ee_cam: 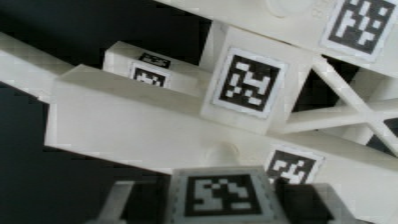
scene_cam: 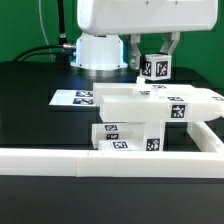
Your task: Assemble chair
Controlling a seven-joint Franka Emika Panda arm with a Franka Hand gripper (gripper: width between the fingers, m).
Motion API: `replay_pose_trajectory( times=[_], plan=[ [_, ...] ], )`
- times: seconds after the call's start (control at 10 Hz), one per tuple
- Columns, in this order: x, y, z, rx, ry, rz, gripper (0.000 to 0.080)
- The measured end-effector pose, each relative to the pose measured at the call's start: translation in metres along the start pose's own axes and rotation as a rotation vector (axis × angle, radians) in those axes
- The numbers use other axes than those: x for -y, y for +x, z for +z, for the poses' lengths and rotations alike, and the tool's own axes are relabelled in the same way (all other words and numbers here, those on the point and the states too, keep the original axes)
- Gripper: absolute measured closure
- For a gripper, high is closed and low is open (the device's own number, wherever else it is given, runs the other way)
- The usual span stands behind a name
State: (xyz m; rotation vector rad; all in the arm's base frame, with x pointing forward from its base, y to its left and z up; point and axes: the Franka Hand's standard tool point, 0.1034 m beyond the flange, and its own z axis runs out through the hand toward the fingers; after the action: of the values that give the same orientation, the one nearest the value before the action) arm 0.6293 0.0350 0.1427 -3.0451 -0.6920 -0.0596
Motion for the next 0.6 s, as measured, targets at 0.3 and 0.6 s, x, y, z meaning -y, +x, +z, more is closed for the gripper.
replay_pose_trajectory(
  times=[0.3, 0.6],
  plan=[
    [-0.002, -0.008, 0.01, 0.037, 0.016, -0.008, 0.0512],
    [-0.003, -0.006, 0.014, 0.042, 0.016, 0.001, 0.0512]
  ],
)
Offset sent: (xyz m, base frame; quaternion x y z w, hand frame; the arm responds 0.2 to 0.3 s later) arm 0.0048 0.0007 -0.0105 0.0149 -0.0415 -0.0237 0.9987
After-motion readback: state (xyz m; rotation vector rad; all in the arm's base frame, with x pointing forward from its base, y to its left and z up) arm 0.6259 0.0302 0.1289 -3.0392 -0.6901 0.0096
